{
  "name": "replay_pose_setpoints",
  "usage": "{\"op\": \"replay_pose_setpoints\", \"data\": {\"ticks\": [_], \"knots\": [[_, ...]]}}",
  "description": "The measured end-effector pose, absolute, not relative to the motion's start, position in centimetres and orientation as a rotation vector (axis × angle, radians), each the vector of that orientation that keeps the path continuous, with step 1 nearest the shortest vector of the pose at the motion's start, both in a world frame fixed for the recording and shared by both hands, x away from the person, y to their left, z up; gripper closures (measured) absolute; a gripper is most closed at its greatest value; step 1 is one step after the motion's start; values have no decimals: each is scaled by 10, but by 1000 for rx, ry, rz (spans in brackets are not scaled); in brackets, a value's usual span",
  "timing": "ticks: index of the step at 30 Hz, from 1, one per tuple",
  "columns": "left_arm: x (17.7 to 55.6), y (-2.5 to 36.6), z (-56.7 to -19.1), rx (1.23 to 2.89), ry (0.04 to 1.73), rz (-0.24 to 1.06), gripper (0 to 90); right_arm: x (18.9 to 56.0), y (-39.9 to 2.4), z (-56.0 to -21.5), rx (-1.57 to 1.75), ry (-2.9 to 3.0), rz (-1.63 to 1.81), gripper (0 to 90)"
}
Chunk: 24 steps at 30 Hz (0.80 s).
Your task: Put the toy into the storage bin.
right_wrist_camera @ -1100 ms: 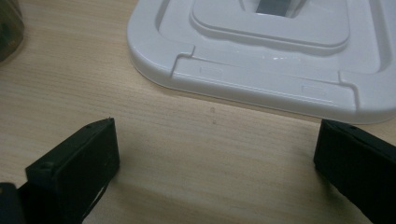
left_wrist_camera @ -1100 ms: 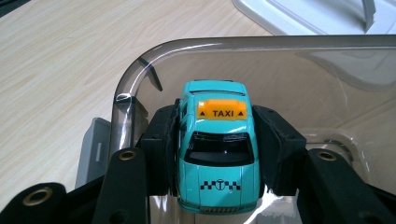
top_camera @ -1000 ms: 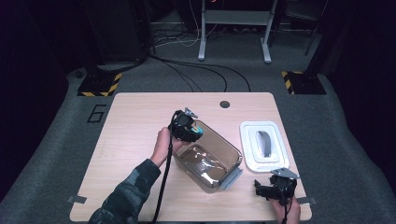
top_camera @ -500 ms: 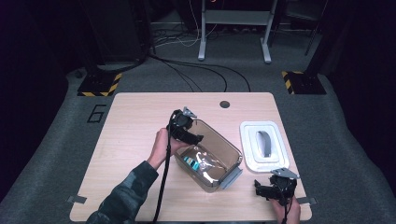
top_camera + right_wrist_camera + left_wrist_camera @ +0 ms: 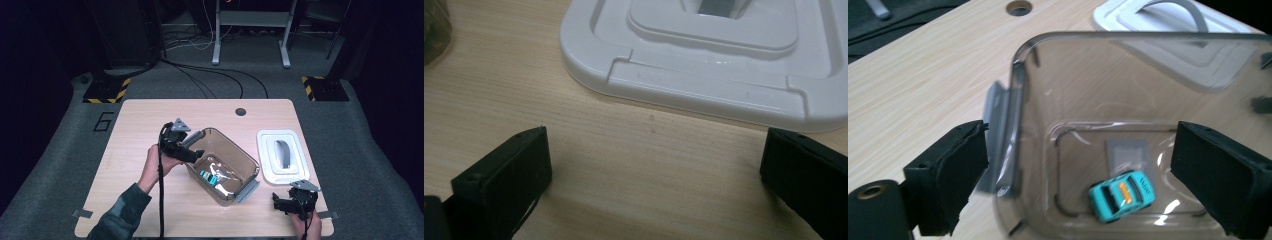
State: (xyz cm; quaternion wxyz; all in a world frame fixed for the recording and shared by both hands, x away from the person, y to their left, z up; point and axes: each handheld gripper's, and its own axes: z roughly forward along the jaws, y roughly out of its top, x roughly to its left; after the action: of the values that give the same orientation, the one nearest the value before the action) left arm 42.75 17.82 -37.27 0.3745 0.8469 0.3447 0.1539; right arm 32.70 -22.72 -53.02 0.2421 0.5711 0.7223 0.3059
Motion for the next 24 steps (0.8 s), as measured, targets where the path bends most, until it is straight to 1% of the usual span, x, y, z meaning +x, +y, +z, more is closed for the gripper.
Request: {"op": "replay_pose_setpoints", "data": {"ticks": [3,9,12,17,24], "knots": [[421,196,-375,2144,906,424,34,327,-227,-530,1561,1975,836,0],[413,227,-385,2094,972,446,23,327,-227,-530,1562,1974,835,0],[412,242,-392,2083,1006,434,20,327,-227,-530,1562,1974,835,0],[409,267,-416,2063,1089,412,10,327,-227,-530,1563,1973,834,0],[405,289,-452,2055,1175,375,5,327,-227,-530,1564,1973,834,0]]}}
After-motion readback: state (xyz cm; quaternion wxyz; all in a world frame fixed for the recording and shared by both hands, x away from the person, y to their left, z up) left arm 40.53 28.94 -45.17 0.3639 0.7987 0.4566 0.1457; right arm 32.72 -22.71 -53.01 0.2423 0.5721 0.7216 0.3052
